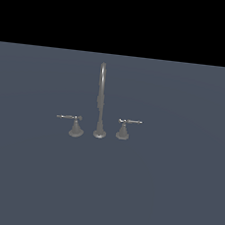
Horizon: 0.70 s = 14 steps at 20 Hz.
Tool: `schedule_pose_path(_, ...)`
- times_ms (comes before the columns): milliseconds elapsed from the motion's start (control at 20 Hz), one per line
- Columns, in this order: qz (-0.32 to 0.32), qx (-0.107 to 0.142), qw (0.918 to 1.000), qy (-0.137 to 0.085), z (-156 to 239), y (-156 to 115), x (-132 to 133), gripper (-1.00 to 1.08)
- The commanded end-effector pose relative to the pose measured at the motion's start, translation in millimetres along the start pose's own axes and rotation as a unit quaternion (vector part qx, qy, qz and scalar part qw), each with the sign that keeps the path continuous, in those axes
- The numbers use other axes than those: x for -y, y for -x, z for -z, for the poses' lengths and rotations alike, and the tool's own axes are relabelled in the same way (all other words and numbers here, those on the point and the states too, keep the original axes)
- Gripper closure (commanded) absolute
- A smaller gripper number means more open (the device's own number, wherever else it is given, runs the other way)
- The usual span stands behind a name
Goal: Turn on the faucet by rotating a designated handle.
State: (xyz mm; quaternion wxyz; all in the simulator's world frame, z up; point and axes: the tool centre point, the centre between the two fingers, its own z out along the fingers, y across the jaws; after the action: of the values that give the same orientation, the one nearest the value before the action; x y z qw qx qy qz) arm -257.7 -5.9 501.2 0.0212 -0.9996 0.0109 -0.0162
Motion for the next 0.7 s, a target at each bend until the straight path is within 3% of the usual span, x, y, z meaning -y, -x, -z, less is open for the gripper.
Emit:
schedule_pose_path(0,0.0,0.0,1.0,0.0,0,0,0,1.08)
schedule_pose_path(650,-0.044,0.0,0.999,0.002,-27,-5,19,1.08)
